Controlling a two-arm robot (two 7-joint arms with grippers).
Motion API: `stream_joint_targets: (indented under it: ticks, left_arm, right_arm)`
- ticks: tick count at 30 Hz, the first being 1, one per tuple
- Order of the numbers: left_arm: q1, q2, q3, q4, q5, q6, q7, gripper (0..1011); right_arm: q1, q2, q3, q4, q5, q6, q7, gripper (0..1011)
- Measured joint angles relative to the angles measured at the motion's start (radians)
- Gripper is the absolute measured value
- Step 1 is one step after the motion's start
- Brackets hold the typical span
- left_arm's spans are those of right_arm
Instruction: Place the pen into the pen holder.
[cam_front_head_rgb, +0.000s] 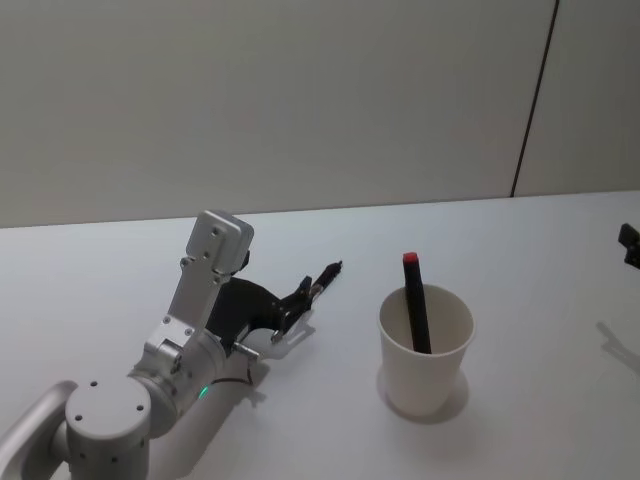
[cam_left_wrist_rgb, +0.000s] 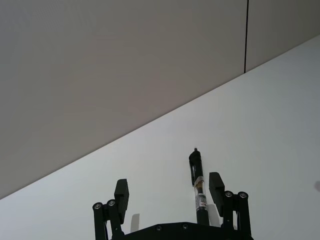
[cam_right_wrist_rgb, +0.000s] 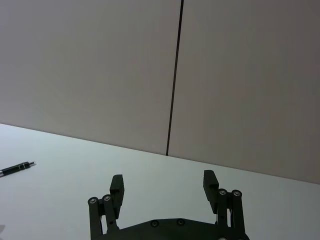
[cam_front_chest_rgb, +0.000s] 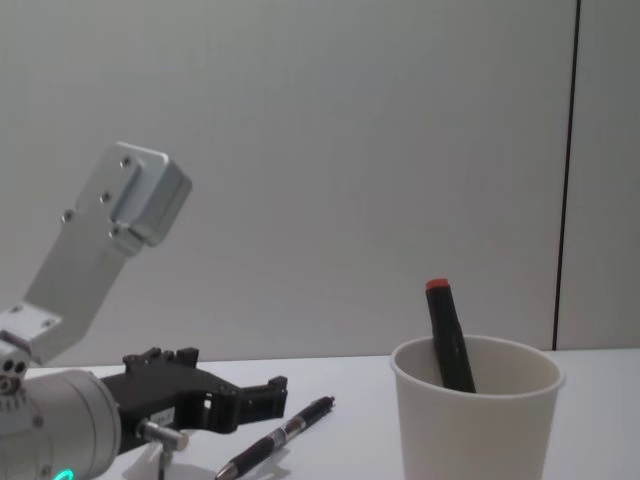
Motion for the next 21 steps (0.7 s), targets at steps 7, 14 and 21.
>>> stream_joint_targets:
  ticks: [7, 14, 21]
  left_arm:
    - [-0.001, -0.013, 0.003, 0.022, -0.019, -0.001, -0.017, 1001]
    - [-0.005, -0.022, 0.005, 0.036, -0.024, 0.012, -0.039, 1001]
    - [-0.008, -0.029, 0.007, 0.048, -0.025, 0.035, -0.057, 1001]
  right_arm:
    - [-0.001, 0.001, 0.001, 0.0, 0.001, 0.001, 0.0, 1001]
    - [-0.001, 0.001, 0.001, 0.0, 0.001, 0.001, 0.0, 1001]
    - [-0.001, 0.001, 0.001, 0.0, 0.001, 0.001, 0.0, 1001]
